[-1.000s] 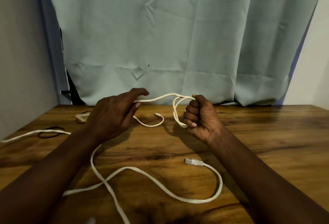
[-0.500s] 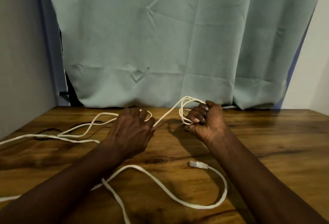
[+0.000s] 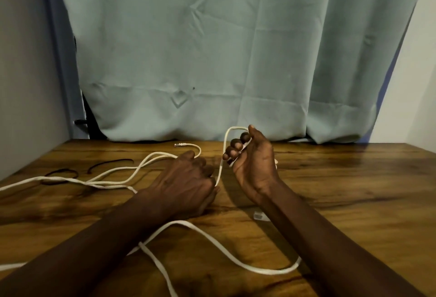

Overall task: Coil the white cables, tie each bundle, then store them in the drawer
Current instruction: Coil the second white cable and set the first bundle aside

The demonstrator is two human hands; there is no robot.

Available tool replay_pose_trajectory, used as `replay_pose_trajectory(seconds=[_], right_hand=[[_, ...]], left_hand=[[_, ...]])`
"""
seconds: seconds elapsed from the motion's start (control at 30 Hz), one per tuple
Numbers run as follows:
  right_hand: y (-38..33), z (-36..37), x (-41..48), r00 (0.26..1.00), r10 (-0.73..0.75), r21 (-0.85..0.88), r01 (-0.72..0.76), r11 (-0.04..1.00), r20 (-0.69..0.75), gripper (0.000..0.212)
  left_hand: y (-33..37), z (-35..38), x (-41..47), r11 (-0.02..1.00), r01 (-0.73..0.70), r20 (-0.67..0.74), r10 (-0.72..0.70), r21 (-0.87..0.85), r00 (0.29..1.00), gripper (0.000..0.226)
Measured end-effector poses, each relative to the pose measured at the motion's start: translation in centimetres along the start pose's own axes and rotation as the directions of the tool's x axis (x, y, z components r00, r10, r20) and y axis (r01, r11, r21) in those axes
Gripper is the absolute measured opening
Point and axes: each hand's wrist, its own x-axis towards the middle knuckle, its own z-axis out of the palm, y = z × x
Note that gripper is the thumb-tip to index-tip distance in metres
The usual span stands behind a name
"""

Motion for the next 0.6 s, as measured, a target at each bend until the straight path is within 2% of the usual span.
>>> replay_pose_trajectory(seconds=[0.1, 0.17, 0.23, 0.3, 0.37, 0.43, 0.53, 0.6], right_hand=[[0.6, -0.2, 0.0, 0.999, 0.01, -0.15, -0.017, 0.989, -0.048, 0.043], [0.3, -0.3, -0.1, 0.997, 0.065, -0.171, -0.072, 0.983, -0.048, 0.048], [-0.7, -0.5, 0.0, 0.988, 0.154, -0.041, -0.155, 0.987, -0.01, 0.053], [-1.6, -0.7, 0.1, 0.983, 0.182, 0.137, -0.185, 0.973, 0.038, 0.052], [-2.1, -0.8, 0.3, 0.99, 0.134, 0.237, -0.138, 0.962, 0.034, 0.046], [-2.2, -0.9, 0.3, 0.998, 0.07, 0.255, -0.07, 0.964, 0.01, 0.042], [-2.0, -0.9, 0.5, 0.999, -0.039, 0.133, 0.042, 0.99, -0.022, 0.039], [-1.7, -1.0, 0.6, 0.994, -0.096, 0.003, 0.097, 0.995, -0.042, 0.035]], left_hand=[[-0.2, 0.0, -0.1, 0.999, 0.033, 0.025, -0.033, -0.018, 0.999, 0.043], [-0.8, 0.0, -0.3, 0.996, 0.089, 0.065, -0.087, -0.03, 0.994, 0.047], [-1.6, -0.1, -0.8, 0.99, 0.137, 0.112, -0.134, -0.019, 0.985, 0.048], [-2.3, -0.1, -1.1, 0.989, 0.147, 0.158, -0.145, 0.0, 0.977, 0.05], [-2.2, -0.1, -0.9, 0.991, 0.135, 0.168, -0.132, -0.006, 0.977, 0.049], [-1.6, -0.3, -0.4, 0.992, 0.126, 0.152, -0.122, -0.013, 0.981, 0.054], [-0.8, -0.5, 0.1, 0.992, 0.126, 0.102, -0.122, -0.025, 0.987, 0.056], [-0.4, -0.5, 0.2, 0.995, 0.092, 0.019, -0.091, -0.037, 0.996, 0.045]])
